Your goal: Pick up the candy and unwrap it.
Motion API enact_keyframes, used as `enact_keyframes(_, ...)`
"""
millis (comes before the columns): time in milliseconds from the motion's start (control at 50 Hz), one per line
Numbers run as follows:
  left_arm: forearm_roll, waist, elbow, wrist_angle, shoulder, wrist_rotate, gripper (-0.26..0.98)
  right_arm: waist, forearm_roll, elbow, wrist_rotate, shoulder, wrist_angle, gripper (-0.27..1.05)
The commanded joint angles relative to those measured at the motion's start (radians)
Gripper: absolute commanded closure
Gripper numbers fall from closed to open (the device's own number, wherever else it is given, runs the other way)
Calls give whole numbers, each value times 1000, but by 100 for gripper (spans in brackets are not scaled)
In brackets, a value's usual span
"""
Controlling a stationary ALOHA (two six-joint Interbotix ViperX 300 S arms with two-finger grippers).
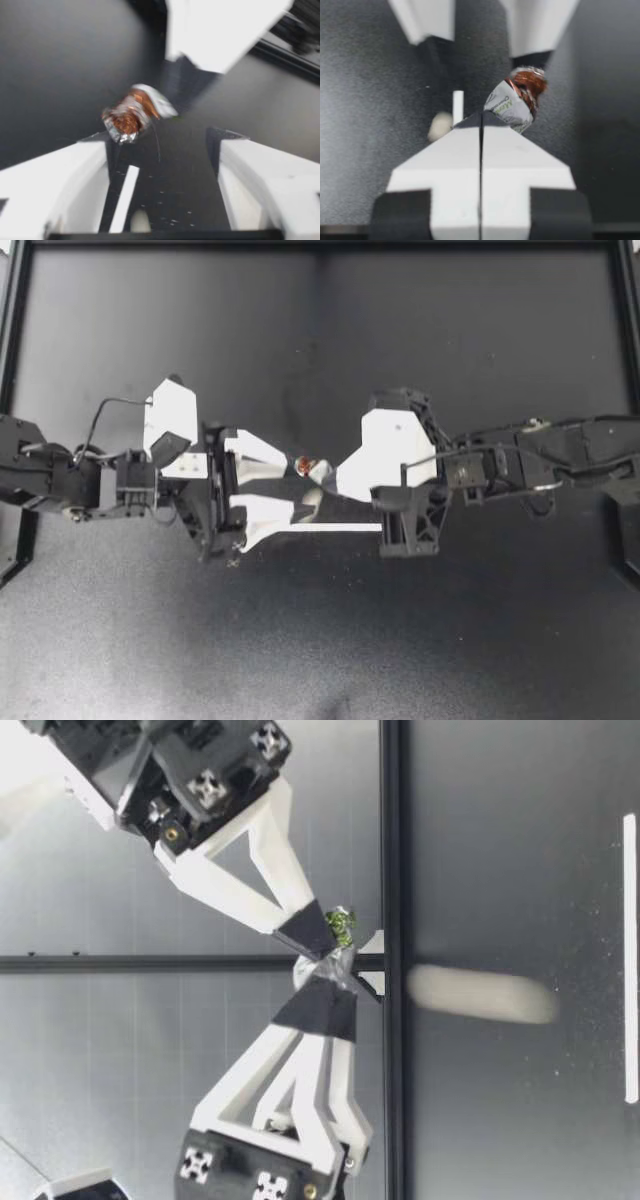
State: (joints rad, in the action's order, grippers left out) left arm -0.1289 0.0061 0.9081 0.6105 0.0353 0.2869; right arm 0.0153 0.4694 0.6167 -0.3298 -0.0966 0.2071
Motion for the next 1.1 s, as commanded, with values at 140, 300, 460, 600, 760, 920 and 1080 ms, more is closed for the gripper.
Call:
enact_keyframes(140, -2, 6, -11, 0, 12, -25, 10, -11, 0, -23, -3, -18, 6, 99)
enact_keyframes(300, 0, 6, 23, 2, 32, -46, 10, -6, -2, -23, -14, -20, 29, 99)
enact_keyframes(460, 0, 8, 48, 2, 55, -103, 12, -8, -2, -21, -26, -20, 32, 99)
enact_keyframes(600, 2, 8, 58, 2, 78, -156, 16, -8, -8, -20, -28, -23, 26, 96)
enact_keyframes(760, 2, 8, 60, 2, 95, -196, 28, -8, -15, -18, -32, -26, 15, 86)
enact_keyframes(920, 3, 6, 60, 0, 103, -212, 43, -8, -15, -11, -51, -26, 0, 62)
enact_keyframes(1080, 3, 6, 64, 2, 114, -222, 55, -8, -15, 8, -72, -35, -32, 35)
